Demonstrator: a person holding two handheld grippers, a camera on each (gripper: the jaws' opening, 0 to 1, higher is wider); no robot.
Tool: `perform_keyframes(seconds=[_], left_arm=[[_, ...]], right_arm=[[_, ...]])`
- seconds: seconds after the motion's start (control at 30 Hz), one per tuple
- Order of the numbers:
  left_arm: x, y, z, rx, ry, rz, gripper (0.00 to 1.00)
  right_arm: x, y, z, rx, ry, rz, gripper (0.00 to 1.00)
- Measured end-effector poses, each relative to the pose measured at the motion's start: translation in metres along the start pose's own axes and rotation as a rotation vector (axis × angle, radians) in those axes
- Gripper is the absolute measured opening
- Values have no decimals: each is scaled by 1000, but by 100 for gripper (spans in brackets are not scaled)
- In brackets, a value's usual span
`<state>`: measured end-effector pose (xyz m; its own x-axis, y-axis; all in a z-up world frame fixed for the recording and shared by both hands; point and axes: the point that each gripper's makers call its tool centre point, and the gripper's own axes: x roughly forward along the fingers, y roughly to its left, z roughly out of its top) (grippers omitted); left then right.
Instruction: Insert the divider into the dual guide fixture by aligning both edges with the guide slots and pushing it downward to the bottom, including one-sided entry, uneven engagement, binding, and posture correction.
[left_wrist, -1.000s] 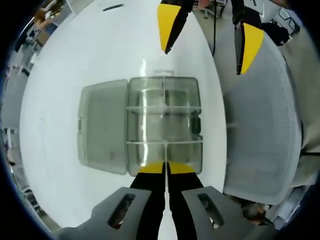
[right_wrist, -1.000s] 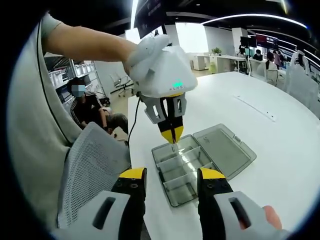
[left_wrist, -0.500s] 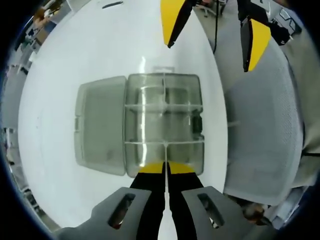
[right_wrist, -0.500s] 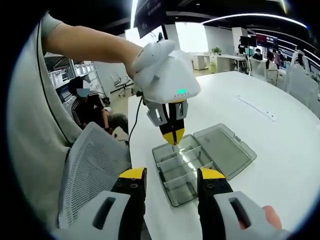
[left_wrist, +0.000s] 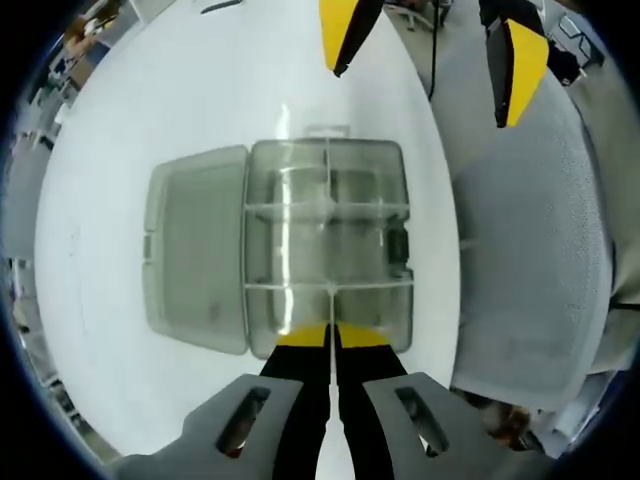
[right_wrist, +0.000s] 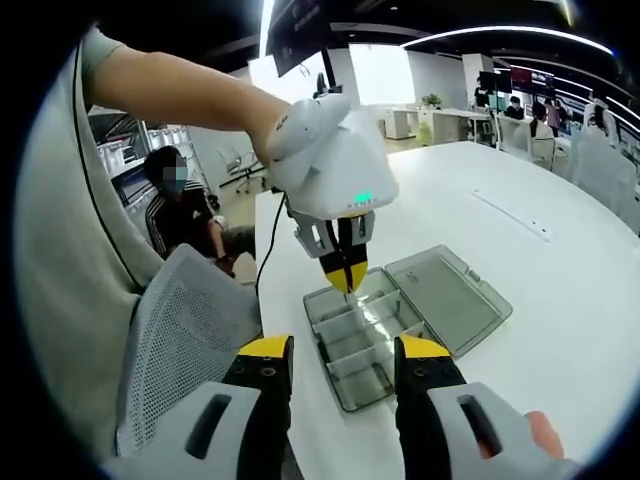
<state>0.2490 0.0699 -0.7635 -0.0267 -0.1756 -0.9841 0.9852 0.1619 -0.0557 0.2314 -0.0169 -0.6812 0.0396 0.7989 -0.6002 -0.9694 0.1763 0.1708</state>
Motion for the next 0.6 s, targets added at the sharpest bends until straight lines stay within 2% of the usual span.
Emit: perform_keyframes(seconds=[0.6], left_arm=[[9,0,-3,-4,13,-3,0]], right_arm=[[0,-1,-1,-1,5,0,37]])
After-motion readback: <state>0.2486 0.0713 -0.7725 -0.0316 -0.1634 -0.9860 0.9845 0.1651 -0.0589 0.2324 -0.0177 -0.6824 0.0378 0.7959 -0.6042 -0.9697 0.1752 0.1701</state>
